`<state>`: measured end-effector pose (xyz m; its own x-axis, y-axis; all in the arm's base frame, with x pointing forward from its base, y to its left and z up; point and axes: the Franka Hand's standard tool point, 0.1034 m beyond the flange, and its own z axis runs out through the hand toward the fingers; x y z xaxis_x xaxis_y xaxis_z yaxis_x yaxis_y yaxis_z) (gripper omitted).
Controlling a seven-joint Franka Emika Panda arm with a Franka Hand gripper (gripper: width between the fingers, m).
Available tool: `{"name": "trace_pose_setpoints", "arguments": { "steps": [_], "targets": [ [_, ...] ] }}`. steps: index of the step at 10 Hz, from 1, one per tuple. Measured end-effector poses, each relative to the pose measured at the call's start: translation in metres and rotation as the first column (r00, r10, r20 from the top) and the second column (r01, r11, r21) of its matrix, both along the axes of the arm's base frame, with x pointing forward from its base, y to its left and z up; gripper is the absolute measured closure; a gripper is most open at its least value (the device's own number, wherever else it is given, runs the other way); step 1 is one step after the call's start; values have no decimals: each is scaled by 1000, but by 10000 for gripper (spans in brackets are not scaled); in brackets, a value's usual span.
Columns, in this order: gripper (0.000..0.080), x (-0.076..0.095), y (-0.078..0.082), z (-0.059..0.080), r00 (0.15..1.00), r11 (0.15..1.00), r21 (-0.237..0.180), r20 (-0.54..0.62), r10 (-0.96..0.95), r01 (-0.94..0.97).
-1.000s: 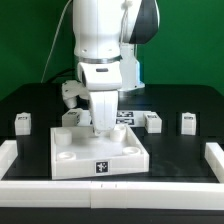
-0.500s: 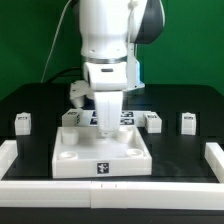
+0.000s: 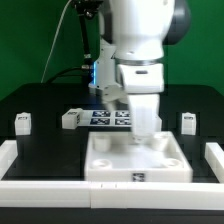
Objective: Assemble one leg
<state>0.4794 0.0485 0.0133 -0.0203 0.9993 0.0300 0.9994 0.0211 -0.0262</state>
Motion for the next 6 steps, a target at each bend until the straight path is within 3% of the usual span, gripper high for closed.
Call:
{"name": "trace_pose_setpoints", "arguments": {
  "steps": [3, 6],
  "targets": [
    [738, 23, 31, -1, 997, 997, -2, 1, -71, 71],
    [738, 23, 39, -1, 997, 997, -7, -8, -78, 77]
  ]
}}
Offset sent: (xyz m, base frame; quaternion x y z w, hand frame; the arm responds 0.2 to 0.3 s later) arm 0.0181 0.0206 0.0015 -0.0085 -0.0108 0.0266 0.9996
